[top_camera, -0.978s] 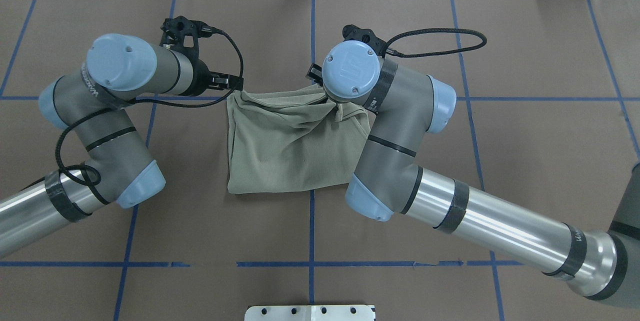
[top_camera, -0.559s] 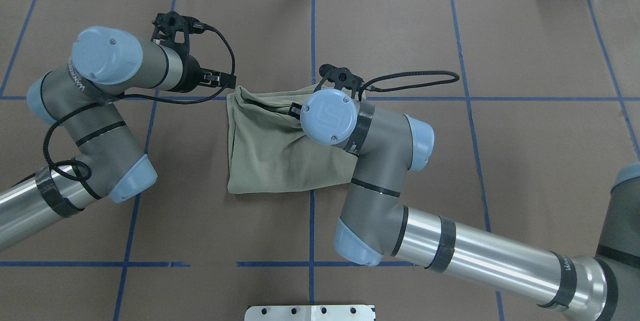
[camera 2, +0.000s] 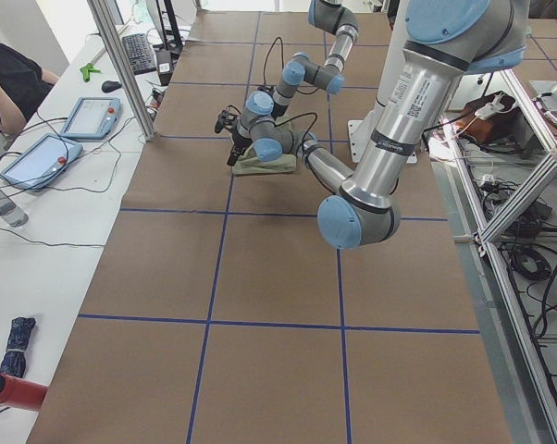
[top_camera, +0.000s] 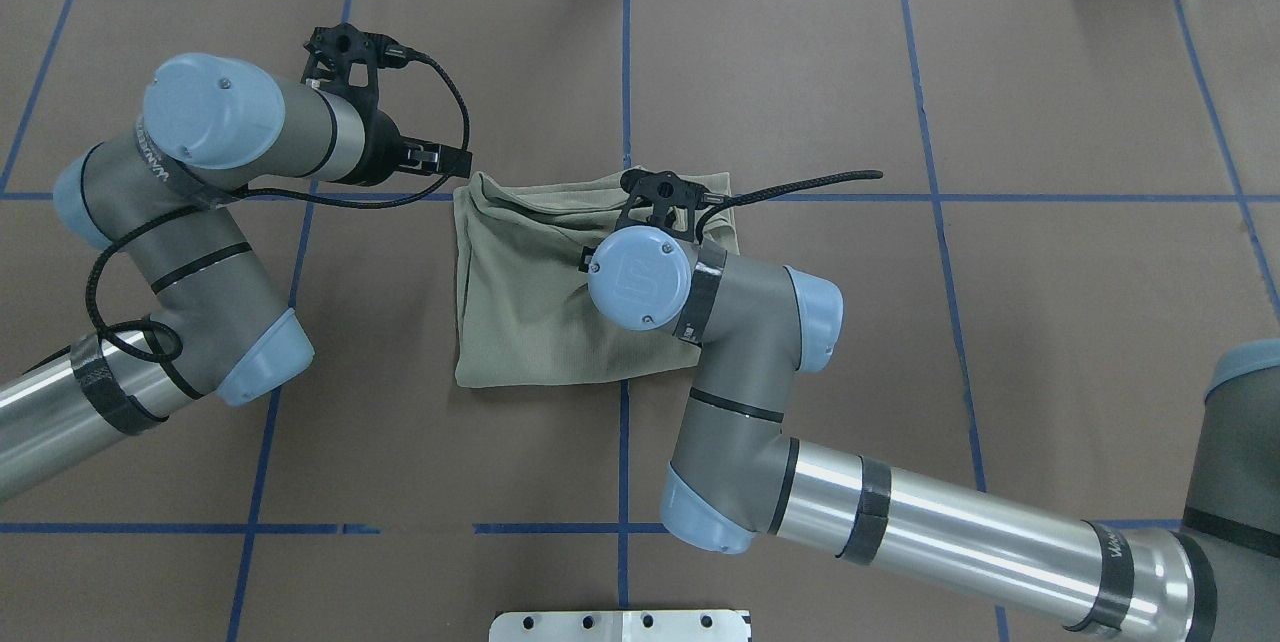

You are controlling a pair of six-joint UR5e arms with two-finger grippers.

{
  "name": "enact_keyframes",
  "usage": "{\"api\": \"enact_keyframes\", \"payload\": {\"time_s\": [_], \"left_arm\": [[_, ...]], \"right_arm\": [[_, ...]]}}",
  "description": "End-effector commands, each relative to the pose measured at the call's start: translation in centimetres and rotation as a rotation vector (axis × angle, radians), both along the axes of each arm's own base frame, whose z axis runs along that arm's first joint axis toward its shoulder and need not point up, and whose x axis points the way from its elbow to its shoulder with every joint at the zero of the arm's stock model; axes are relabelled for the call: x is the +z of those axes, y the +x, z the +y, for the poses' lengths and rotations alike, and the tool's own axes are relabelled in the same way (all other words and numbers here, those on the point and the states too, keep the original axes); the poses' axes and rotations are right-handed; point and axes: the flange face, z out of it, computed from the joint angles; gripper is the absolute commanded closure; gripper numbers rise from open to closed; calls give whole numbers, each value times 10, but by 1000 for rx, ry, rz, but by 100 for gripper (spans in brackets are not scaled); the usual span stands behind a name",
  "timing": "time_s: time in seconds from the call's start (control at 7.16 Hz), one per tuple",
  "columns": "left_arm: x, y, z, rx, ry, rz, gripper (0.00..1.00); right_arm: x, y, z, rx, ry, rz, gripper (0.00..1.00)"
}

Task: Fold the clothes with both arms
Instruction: 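Lower the edge onto the far end and open the right gripper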

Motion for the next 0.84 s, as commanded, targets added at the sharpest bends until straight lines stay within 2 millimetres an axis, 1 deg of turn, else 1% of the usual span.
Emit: {"api": "enact_keyframes", "payload": {"time_s": [0.0,0.14,0.28,0.42,0.56,0.7], "left_arm": [[0,-1,0,-1,1,1,0],[0,-1,0,0,-1,0,0],[-1,-2,0,0,2,4,0],[-2,-3,1,0,3,5,0],[-5,-4,3,0,7,9,0],[-6,-5,3,1,9,12,0]], "right_arm": [[-9,-1,-66,38,7,67,0],[4,21,-106,48,20,121,0],[35,46,-146,51,20,202,0],[69,67,-177,49,5,278,0],[67,83,-191,44,17,282,0],[54,87,-193,24,15,248,0]]}}
